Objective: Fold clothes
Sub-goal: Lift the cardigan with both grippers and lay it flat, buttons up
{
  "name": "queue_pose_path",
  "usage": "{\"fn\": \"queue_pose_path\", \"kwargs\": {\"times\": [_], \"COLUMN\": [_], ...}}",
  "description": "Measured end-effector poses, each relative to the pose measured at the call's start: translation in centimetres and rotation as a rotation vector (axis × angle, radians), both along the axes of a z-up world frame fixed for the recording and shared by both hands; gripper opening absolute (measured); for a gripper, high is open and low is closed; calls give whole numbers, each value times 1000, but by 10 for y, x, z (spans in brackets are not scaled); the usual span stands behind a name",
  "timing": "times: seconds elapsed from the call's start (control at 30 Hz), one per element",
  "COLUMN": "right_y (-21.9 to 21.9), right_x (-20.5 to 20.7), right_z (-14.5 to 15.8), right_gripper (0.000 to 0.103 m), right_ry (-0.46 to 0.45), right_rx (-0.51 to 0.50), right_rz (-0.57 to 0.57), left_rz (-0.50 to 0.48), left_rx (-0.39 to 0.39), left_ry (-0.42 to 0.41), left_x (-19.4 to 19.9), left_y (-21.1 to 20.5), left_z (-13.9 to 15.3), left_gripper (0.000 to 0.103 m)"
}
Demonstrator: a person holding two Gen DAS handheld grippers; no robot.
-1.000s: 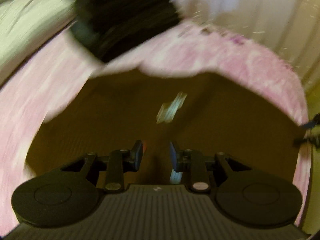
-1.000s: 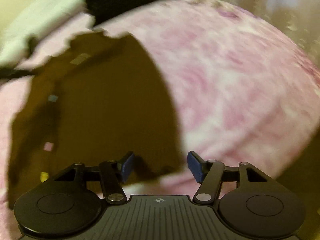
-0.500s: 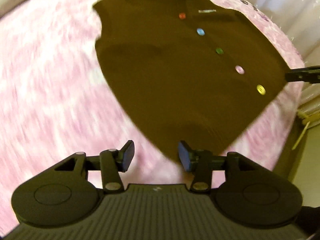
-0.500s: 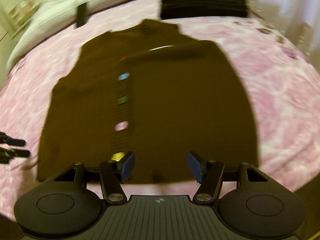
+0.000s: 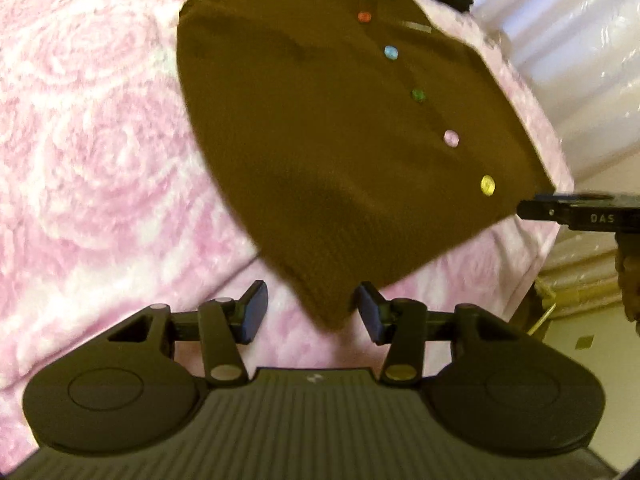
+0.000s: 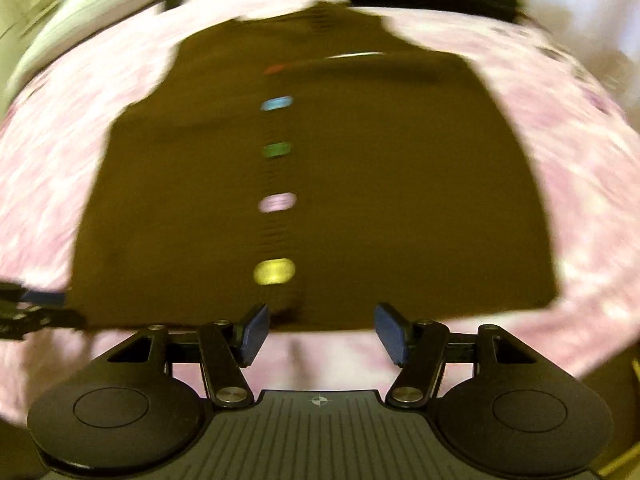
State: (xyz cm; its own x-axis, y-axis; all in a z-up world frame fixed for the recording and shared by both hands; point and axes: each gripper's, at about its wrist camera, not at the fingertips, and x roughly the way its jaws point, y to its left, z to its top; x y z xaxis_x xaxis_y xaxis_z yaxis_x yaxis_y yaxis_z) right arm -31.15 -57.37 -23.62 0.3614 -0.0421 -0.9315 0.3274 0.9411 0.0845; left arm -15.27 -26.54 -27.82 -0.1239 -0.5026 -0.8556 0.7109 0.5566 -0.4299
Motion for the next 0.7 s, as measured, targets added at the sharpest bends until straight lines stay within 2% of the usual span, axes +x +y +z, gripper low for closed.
{"fn": "queue_pose_path", "kwargs": {"times": [0.07,0.2,0.27,0.33,0.43,0.47,0.5,0.53,0.6,0.7], "right_y": [-29,-94,-121,-141,-158,-163,-167,-169,-171,-175], "right_x": [-7,-15,-13,-13,-17,-19,-21,-20,-14,-14], "right_z": [2,-3,-9,-19,-29,-32,-32,-32,-26,-2], "right_gripper": [62,62,62,62,61,48,15,9,7,5], "right_ry": [-4,2,6,13,-3,-14,-20,-20,3,35], "right_rx": [-40,-85,-87,-73,25,73,103,147,157,141], "right_rz": [-52,-148,-174,-167,-158,-159,-155,-144,-109,-47], "left_rz": [8,17,29,33,23,16,-5,-45,-144,-174], "left_rx": [3,61,61,61,67,66,64,58,53,66], "left_ry": [13,37,46,36,14,7,-4,-28,-85,-127], "left_x": [1,4,5,3,-2,-4,-5,-8,-13,-7], "left_y": [-5,-13,-14,-15,-14,-15,-16,-19,-24,-24], "left_z": [-5,-18,-16,-11,0,5,11,20,39,65], "left_gripper": [39,14,6,6,5,4,4,4,4,4]}}
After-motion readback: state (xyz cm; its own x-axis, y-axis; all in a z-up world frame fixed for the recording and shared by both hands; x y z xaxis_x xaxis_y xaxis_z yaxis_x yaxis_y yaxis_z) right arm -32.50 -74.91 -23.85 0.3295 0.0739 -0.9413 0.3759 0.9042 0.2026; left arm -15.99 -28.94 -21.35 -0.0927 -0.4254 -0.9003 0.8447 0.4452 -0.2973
